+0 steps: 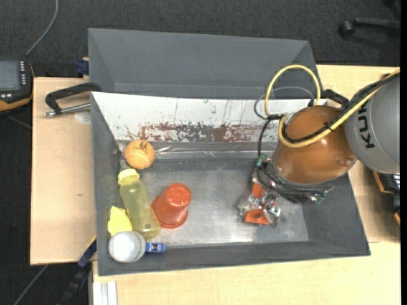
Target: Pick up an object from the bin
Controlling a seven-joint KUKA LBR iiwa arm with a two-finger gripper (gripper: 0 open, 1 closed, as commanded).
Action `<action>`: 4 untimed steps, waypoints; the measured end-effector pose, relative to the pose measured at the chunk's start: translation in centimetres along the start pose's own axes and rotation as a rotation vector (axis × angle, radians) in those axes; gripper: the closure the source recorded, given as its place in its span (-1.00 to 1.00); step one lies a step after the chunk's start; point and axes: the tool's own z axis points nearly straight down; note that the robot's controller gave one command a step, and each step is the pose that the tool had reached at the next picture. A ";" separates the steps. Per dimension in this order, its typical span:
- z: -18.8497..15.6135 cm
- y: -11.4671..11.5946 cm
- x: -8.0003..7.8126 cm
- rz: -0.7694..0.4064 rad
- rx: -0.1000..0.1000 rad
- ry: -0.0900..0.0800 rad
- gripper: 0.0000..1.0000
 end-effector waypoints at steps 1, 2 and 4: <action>-2.3 0.7 -0.1 -0.005 0.001 -0.003 1.00; -1.4 0.4 -0.3 -0.030 0.000 -0.003 1.00; -0.5 0.6 -0.8 -0.048 0.002 -0.007 1.00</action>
Offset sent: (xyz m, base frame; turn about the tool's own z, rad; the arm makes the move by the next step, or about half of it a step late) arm -0.0005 0.0022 -0.0004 -0.0496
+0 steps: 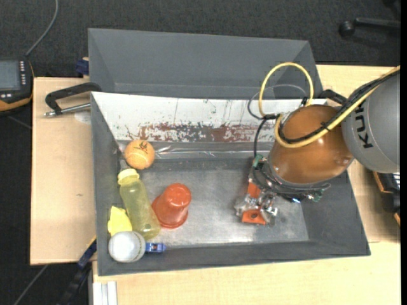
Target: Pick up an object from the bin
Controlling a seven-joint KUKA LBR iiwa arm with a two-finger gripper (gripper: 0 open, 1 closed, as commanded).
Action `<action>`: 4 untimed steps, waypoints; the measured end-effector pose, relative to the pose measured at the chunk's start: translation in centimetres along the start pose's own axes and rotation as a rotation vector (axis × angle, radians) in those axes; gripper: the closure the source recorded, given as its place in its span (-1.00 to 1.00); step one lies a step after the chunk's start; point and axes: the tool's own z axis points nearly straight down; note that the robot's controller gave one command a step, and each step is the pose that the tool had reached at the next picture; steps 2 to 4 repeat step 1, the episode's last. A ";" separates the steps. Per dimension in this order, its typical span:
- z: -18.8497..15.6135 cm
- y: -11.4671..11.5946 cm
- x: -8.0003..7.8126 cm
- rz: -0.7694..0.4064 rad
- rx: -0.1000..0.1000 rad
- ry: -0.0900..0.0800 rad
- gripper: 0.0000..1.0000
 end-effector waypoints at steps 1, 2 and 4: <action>-0.8 0.1 0.0 -0.004 0.000 0.000 1.00; -0.8 0.1 0.0 -0.004 0.000 0.000 1.00; -0.8 0.1 0.0 -0.004 0.000 0.000 1.00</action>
Offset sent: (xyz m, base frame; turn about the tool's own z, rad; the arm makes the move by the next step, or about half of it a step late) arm 0.0024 0.0019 -0.0053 -0.0315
